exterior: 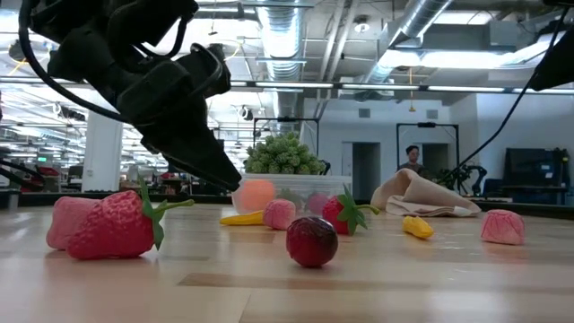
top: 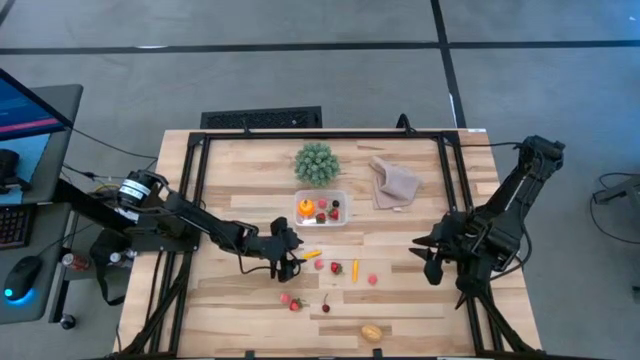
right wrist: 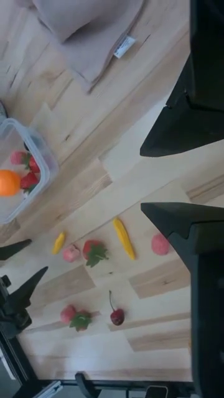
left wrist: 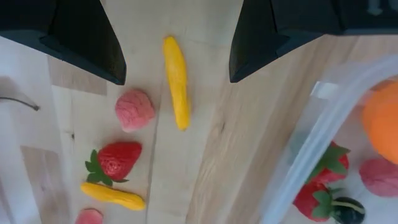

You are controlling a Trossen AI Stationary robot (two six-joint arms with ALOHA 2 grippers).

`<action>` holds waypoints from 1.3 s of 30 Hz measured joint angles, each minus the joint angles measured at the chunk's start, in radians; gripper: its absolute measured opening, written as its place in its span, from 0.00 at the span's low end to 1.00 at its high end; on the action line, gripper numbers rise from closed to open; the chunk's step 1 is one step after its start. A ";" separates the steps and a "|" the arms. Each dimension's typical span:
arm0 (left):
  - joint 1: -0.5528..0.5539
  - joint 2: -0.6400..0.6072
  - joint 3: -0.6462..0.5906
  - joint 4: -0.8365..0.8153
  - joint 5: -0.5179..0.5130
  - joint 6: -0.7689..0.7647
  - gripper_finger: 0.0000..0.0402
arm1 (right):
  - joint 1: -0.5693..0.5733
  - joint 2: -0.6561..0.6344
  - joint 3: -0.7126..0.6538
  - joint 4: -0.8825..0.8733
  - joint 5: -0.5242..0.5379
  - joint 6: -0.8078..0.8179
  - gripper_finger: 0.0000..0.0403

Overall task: Pick and placing Produce into tupperware
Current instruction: Put the left yellow corn into the transparent container

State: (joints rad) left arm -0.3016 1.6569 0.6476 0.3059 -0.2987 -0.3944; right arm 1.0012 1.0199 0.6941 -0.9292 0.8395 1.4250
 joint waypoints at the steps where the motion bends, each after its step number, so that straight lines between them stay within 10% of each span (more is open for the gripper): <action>1: 0.000 0.000 0.000 0.001 -0.002 0.011 0.68 | 0.000 0.000 0.000 -0.003 0.000 0.000 0.30; 39: 0.001 0.112 0.001 0.117 -0.027 0.065 0.68 | 0.000 0.000 0.000 -0.013 0.022 0.007 0.30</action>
State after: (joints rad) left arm -0.3004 1.7691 0.6487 0.4225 -0.3260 -0.3298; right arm 1.0012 1.0199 0.6937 -0.9424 0.8612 1.4319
